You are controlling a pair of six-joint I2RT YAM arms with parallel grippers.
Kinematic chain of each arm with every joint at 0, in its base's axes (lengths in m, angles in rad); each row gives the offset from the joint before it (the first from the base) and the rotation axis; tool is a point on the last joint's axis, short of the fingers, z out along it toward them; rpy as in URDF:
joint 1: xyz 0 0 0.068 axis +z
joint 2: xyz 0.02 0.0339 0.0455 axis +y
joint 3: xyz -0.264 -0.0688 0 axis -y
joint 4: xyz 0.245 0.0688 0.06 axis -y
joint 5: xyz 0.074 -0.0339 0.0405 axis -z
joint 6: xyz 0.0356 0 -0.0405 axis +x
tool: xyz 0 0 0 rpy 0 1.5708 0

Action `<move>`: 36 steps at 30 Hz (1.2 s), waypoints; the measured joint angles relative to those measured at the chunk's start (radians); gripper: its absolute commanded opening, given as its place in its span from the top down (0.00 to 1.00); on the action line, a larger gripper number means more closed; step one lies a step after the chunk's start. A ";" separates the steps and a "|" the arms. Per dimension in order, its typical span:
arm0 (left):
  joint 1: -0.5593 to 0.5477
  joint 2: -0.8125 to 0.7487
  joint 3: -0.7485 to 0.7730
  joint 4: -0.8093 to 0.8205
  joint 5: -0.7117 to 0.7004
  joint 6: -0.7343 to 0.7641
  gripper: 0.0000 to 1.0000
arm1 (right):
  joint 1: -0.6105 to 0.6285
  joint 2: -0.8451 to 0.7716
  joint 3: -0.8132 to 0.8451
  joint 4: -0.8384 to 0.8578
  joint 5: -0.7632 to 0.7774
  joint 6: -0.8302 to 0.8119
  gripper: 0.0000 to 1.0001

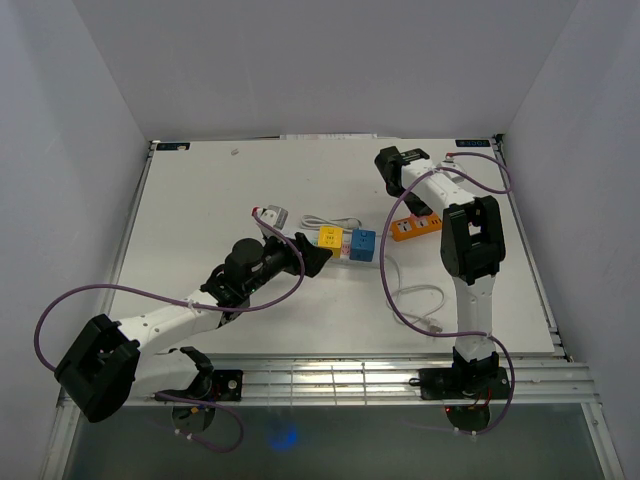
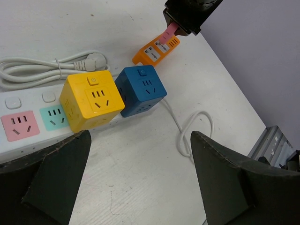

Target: Insert the plug

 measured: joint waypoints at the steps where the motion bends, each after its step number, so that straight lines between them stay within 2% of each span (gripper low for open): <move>1: -0.002 0.000 0.000 0.000 0.000 0.001 0.02 | 0.000 0.000 0.001 0.000 0.000 0.000 0.92; 36: -0.008 0.005 0.011 0.000 0.004 0.008 0.02 | 0.005 0.021 0.008 -0.006 0.031 0.045 0.92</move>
